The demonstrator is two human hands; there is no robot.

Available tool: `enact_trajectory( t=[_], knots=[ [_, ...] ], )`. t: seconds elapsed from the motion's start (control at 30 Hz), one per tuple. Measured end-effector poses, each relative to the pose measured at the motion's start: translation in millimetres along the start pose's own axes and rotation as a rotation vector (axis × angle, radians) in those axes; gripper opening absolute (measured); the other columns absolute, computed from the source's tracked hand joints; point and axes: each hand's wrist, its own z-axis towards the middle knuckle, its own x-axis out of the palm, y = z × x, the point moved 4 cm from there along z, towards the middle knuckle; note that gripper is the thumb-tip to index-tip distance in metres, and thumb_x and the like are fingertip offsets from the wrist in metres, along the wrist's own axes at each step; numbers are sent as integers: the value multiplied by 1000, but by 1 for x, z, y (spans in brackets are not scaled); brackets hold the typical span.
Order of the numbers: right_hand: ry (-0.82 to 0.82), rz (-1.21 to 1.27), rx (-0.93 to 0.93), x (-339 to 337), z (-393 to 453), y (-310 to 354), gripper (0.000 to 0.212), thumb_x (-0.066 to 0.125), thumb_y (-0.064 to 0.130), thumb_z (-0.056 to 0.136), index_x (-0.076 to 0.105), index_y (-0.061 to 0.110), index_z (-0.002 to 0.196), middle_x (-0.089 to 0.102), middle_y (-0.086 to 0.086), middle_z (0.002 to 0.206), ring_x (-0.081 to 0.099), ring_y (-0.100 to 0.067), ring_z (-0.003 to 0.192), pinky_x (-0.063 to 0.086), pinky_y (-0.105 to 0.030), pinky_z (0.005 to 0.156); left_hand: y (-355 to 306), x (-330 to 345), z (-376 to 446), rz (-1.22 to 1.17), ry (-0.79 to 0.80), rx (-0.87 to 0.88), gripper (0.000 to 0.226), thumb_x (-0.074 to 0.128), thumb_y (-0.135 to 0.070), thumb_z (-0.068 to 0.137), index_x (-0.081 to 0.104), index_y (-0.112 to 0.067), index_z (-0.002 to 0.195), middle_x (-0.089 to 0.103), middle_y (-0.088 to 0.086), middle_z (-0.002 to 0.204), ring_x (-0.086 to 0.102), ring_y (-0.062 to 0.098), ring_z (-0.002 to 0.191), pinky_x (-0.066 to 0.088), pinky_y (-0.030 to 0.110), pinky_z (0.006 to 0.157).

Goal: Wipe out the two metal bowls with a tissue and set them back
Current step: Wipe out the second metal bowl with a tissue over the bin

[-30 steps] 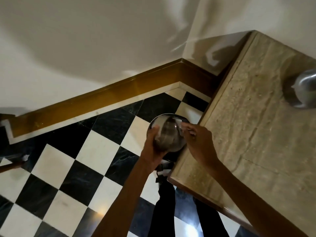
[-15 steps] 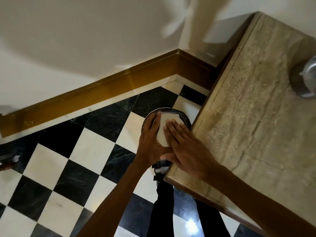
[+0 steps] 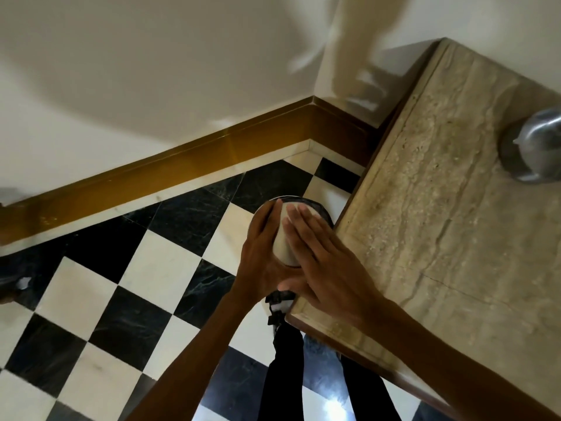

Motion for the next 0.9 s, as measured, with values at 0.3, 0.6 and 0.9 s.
enact_trajectory(
  t=[0.3, 0.6, 0.9],
  knots=[
    [-36, -76, -27, -9, -1, 4, 95, 26, 73, 90, 13, 3, 154, 13, -19, 164, 8, -32, 153, 19, -50, 123, -9, -7, 6, 89, -30, 28, 111, 56, -81, 75, 30, -6, 153, 35, 17, 158, 30, 18, 145, 20, 7, 115],
    [-79, -62, -5, -14, -8, 5, 91, 30, 69, 93, 17, 3, 154, 15, -19, 163, 11, -33, 152, 18, -50, 124, -18, -19, -2, 97, -69, 19, 120, 51, -88, 72, 33, 1, 150, 39, 21, 153, 41, 26, 138, 23, 2, 109],
    [-27, 63, -39, -28, -11, -5, 82, 7, 65, 94, 16, 10, 155, 20, -14, 164, 13, -29, 152, 23, -52, 122, -27, -30, -3, 100, -95, 10, 118, 60, -85, 67, 41, 2, 144, 44, 22, 145, 37, 11, 130, 31, 4, 107]
  ],
)
